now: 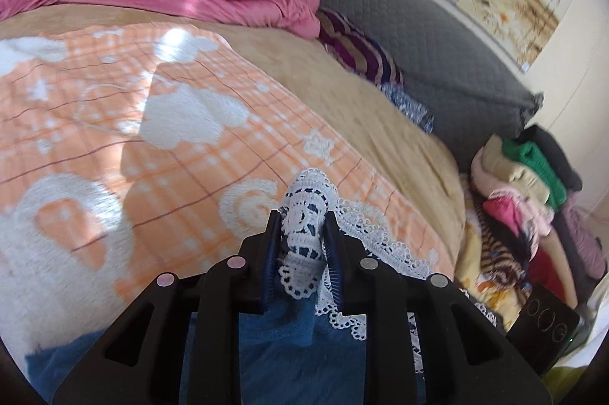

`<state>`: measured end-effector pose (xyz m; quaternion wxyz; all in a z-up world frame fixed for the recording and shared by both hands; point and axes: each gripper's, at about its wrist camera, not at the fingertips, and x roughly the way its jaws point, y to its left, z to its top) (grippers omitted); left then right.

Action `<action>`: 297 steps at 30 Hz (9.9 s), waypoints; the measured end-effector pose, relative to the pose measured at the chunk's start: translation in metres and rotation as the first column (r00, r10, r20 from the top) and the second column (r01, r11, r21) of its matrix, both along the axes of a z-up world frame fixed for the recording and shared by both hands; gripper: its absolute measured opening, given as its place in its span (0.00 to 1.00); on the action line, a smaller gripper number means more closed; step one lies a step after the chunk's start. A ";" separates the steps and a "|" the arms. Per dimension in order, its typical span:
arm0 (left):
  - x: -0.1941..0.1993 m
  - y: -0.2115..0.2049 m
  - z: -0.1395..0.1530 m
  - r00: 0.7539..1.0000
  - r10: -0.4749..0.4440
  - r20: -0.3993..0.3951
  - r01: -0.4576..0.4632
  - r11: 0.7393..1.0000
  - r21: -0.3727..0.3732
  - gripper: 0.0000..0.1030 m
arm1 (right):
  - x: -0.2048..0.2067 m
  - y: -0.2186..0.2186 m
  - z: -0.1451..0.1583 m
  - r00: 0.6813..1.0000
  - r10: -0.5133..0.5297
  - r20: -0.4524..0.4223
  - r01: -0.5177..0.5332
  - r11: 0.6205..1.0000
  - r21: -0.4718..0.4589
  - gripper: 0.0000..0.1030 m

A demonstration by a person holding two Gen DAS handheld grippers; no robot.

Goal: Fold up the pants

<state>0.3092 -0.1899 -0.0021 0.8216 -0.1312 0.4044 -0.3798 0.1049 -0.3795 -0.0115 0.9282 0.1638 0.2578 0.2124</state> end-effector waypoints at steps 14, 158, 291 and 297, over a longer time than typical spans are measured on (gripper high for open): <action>-0.050 0.169 -0.017 0.908 0.344 -0.239 -0.373 0.924 -0.087 0.33 | -0.028 0.159 -0.016 0.903 0.428 -0.009 -0.398 0.832 -0.387 0.19; -0.289 0.296 0.004 0.698 0.692 0.181 -0.712 0.647 0.272 0.89 | 0.096 0.265 0.034 0.944 0.255 -0.208 -0.320 0.861 -0.396 0.64; -0.237 0.180 -0.008 0.836 0.548 0.040 -0.546 0.819 0.177 0.76 | -0.016 0.110 0.036 0.916 0.402 0.000 -0.388 0.883 -0.266 0.84; -0.232 0.193 -0.013 0.816 0.577 0.021 -0.568 0.795 0.214 0.76 | -0.060 0.144 0.037 0.843 0.537 0.032 -0.476 0.772 -0.422 0.84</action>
